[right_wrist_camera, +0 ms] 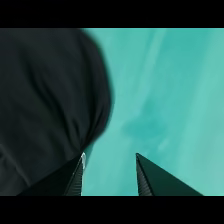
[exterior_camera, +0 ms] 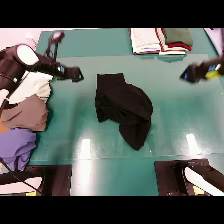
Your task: Fold the shirts.
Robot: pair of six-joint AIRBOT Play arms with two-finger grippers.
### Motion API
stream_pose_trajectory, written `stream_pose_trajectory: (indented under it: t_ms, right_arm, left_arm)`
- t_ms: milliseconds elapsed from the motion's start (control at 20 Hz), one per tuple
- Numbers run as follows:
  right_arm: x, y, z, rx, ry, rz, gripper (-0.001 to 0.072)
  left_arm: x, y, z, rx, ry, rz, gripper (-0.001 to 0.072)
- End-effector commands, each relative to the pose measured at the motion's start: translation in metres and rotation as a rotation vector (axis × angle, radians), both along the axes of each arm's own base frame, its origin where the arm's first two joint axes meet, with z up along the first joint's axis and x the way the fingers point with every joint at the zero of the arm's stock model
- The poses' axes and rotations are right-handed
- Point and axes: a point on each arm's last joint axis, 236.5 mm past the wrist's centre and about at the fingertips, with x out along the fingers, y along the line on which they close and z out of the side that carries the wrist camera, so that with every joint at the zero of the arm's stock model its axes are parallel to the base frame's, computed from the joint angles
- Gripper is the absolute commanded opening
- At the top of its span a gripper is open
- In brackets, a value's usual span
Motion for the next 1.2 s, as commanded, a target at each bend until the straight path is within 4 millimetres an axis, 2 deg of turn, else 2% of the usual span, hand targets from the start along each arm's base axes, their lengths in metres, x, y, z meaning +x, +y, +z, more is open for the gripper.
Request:
stream_pose_trajectory:
  t_ms: [0, 100, 250, 350, 500, 600, 700, 750, 800, 1000, 1150]
  right_arm:
    - [-0.029, 0.001, -0.099, 0.222, 0.219, -0.140, 0.0385]
    - [-0.029, 0.011, -0.137, 0.284, 0.279, -0.166, 0.0384]
    - [-0.018, 0.029, -0.179, 0.295, 0.323, -0.166, 0.0385]
    - [-0.009, 0.044, -0.197, 0.293, 0.353, -0.142, 0.0385]
    - [0.002, 0.064, -0.213, 0.277, 0.397, -0.083, 0.0383]
    - [0.009, 0.073, -0.217, 0.268, 0.400, -0.058, 0.0369]
    - [0.015, 0.076, -0.218, 0.258, 0.389, -0.043, 0.0276]
    - [0.016, 0.073, -0.217, 0.230, 0.381, -0.028, 0.0104]
    - [0.018, 0.069, -0.213, 0.204, 0.372, -0.013, 0.0020]
    - [0.028, 0.058, -0.185, 0.146, 0.291, 0.016, 0.0019]
    - [0.027, 0.058, -0.173, 0.145, 0.272, 0.025, 0.0019]
  left_arm:
    - [-0.016, 0.004, -0.063, -0.034, 0.178, 0.034, 0.0623]
    - [-0.015, 0.001, -0.078, -0.042, 0.210, 0.041, 0.0622]
    - [-0.008, -0.003, -0.082, -0.065, 0.204, 0.059, 0.0623]
    - [-0.005, -0.004, -0.081, -0.072, 0.194, 0.065, 0.0622]
    - [-0.005, -0.004, -0.081, -0.072, 0.194, 0.065, 0.0622]
    - [-0.005, -0.003, -0.081, -0.071, 0.194, 0.064, 0.0622]
    - [-0.005, -0.003, -0.081, -0.071, 0.195, 0.065, 0.0622]
    - [-0.005, -0.003, -0.082, -0.071, 0.197, 0.065, 0.0622]
    - [-0.005, -0.003, -0.085, -0.070, 0.202, 0.066, 0.0622]
    - [-0.007, -0.010, -0.111, -0.092, 0.270, 0.075, 0.0622]
    - [-0.005, -0.037, -0.130, -0.163, 0.299, 0.055, 0.0622]
